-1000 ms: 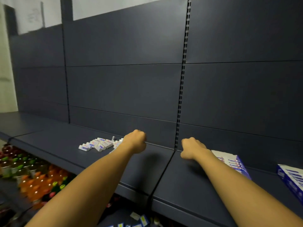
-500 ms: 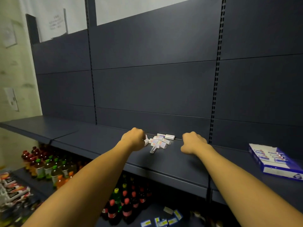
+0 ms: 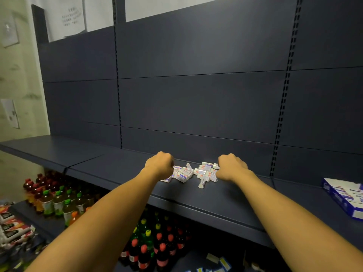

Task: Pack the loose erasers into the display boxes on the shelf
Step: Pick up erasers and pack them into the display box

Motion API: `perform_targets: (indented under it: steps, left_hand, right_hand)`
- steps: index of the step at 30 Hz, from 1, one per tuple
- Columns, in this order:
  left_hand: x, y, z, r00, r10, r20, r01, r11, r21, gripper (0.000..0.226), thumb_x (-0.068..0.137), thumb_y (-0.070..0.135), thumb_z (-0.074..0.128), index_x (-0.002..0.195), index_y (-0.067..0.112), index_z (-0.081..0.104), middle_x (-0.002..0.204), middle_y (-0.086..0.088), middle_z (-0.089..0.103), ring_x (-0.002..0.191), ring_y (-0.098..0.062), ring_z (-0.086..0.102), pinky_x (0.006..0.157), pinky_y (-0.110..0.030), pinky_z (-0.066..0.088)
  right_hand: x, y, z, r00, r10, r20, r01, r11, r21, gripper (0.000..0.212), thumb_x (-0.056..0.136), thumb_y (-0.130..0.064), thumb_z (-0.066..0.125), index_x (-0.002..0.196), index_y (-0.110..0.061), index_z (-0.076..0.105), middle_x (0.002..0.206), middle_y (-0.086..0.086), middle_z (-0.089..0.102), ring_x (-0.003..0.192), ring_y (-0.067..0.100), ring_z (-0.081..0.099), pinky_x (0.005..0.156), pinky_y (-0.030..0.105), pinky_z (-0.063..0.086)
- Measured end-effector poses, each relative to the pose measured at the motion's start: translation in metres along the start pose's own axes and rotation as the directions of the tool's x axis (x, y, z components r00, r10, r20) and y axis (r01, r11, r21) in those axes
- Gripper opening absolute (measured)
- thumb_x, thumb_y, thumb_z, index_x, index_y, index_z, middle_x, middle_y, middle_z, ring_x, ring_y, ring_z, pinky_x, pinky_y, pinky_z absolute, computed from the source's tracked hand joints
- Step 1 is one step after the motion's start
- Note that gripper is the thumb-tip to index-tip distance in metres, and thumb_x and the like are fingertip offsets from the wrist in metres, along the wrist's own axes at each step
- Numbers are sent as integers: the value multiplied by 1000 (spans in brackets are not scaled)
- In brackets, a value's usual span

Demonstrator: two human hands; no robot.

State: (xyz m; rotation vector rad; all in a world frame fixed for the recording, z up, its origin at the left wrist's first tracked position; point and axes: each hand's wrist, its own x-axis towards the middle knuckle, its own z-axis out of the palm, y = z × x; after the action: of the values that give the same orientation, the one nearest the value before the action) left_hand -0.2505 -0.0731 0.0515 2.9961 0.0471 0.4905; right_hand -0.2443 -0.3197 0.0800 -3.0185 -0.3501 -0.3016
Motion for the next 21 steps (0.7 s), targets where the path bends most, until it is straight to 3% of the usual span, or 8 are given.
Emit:
perform_targets:
  steps: [5, 8, 11, 14, 21]
  left_hand:
    - [29, -28, 1, 999, -7, 35, 5, 999, 34, 24, 90, 11, 55, 107, 17, 72, 107, -6, 68, 88, -30, 66, 74, -39, 58]
    - [53, -40, -3, 999, 1, 46, -5, 997, 73, 18, 87, 8, 53, 88, 18, 67, 96, -6, 67, 83, -33, 65, 63, -35, 51]
    - [76, -47, -2, 999, 10, 54, -14, 996, 88, 25, 89, 7, 50, 69, 21, 54, 83, -9, 61, 81, -35, 65, 58, -33, 43]
    - [98, -53, 8, 998, 32, 60, -36, 996, 80, 19, 90, 8, 51, 83, 15, 68, 85, -6, 65, 74, -29, 63, 59, -34, 48]
    - [141, -57, 47, 983, 139, 120, -145, 989, 38, 22, 96, 16, 57, 109, 17, 76, 107, -3, 72, 91, -26, 67, 78, -39, 58]
  right_hand:
    - [43, -21, 9, 1000, -16, -5, 16, 998, 53, 25, 83, -14, 58, 107, -14, 64, 102, 6, 60, 86, 27, 57, 69, 31, 45]
    - [70, -28, 12, 1000, -26, -5, 26, 996, 82, 25, 83, -12, 58, 107, -15, 66, 104, 6, 63, 87, 26, 61, 71, 32, 50]
    - [96, -31, 15, 999, -40, -8, 40, 994, 105, 24, 85, -12, 61, 107, -18, 68, 106, 6, 65, 90, 26, 63, 77, 36, 56]
    - [117, -32, 21, 998, -58, -3, 58, 990, 125, 24, 85, -12, 64, 106, -20, 70, 107, 4, 66, 94, 26, 64, 81, 39, 57]
    - [143, -33, 43, 997, -73, 30, 69, 991, 116, 18, 88, -12, 63, 99, -22, 74, 103, 2, 68, 91, 24, 65, 80, 39, 58]
